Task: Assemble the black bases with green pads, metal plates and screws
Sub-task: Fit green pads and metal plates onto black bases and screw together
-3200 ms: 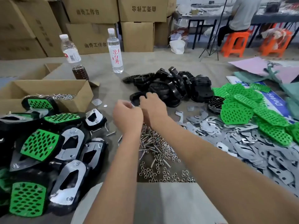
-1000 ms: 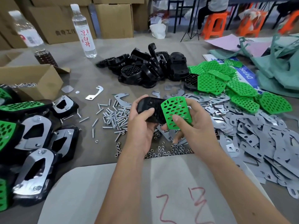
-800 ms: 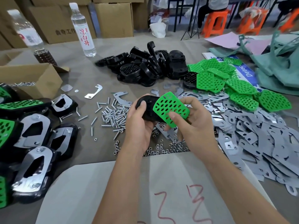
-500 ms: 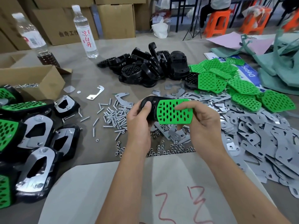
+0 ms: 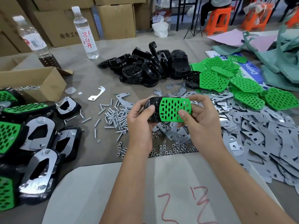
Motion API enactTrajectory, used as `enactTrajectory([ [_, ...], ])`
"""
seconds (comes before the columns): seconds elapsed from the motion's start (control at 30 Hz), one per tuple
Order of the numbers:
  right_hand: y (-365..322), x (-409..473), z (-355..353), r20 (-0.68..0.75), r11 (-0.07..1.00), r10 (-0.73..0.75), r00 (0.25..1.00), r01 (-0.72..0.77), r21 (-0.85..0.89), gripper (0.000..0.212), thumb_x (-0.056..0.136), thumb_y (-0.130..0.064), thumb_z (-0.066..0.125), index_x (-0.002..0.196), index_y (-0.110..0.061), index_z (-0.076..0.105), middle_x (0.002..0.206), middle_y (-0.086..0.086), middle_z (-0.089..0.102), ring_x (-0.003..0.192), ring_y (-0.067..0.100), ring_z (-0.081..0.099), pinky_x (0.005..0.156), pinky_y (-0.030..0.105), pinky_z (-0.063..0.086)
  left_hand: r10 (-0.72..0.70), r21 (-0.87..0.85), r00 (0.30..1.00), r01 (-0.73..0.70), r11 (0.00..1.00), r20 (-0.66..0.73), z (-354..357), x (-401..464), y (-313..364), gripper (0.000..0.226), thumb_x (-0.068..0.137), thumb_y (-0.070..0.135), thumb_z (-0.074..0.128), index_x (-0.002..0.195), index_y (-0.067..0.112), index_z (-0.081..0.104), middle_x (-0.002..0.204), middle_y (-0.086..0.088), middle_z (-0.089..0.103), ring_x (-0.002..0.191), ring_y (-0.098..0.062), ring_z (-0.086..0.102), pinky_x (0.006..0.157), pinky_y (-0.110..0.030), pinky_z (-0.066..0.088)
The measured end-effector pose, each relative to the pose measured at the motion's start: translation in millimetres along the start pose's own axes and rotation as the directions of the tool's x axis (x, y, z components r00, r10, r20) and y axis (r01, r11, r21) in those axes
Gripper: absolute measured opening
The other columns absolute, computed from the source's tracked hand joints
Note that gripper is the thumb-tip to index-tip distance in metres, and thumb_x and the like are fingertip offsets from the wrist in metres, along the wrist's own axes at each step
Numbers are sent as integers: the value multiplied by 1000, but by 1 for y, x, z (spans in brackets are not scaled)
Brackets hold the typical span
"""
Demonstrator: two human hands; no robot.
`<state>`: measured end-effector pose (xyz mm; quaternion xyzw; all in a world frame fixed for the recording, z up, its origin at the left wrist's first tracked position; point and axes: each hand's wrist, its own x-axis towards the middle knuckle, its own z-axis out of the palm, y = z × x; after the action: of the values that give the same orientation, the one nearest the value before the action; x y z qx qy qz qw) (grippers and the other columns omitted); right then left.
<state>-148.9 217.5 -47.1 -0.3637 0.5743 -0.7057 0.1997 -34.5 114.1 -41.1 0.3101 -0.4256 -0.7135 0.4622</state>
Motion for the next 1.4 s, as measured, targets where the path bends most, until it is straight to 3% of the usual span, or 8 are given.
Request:
enactTrajectory([
  [0.2,2,2,0,-25,999,-4,1000,4,-38,24,97,-2,69,117,-10,58,99,2,79,81,26,78,59,32,62,3,40,1000,-4,999,29,2,-4,-2,20,83,13,62,98,11,74,98,-11,73,88,-25,70,73,-42,58],
  [0.43,5,2,0,-69,987,37,997,-47,-157,25,95,-13,76,114,-20,62,91,0,79,60,27,75,46,29,54,38,114,995,-49,992,93,1,-3,-5,24,86,18,58,86,29,80,92,-2,76,88,-21,71,72,-40,59],
  [0.87,2,2,3,-91,980,62,994,-78,-183,26,93,-9,76,105,-25,60,84,-1,77,58,21,75,46,27,53,32,149,998,-22,989,-61,1,1,-11,21,97,17,64,87,22,81,95,-15,77,88,-30,70,74,-51,58],
  [1.0,1,0,4,-92,977,23,995,-42,-208,26,91,-8,78,102,-24,61,80,2,77,59,18,75,47,23,54,95,231,995,-91,969,-4,-2,-1,-9,12,81,28,76,90,21,79,89,-3,78,85,-21,74,71,-40,63],
  [1.1,1,-2,3,-135,969,14,991,-47,-242,27,87,-15,84,101,-22,62,77,4,75,60,17,75,49,28,56,123,330,992,-125,936,27,-1,-3,-12,31,72,13,88,96,19,70,88,-3,78,84,-22,76,71,-39,64],
  [1.2,2,-3,-1,-221,910,-22,975,-72,-408,34,77,-38,91,96,-30,64,70,-6,66,57,9,66,54,26,52,59,250,998,-55,967,-8,-2,-2,-11,36,75,-4,87,96,18,68,88,-4,77,86,-25,76,75,-41,64],
  [1.27,1,-2,-4,-174,901,-4,985,-72,-428,32,78,-43,89,100,-33,67,80,-9,63,61,12,61,56,23,48,1,161,1000,-1,987,4,-3,-2,-8,35,78,-9,82,102,11,68,91,-7,78,89,-27,75,77,-41,64],
  [1.4,-6,1,-6,155,990,116,981,-102,-95,21,96,-21,73,117,-22,70,99,3,76,65,19,64,52,29,54,-88,21,989,86,996,121,-5,-4,-3,40,82,-8,76,119,-5,63,110,-26,74,97,-35,73,82,-43,63],
])
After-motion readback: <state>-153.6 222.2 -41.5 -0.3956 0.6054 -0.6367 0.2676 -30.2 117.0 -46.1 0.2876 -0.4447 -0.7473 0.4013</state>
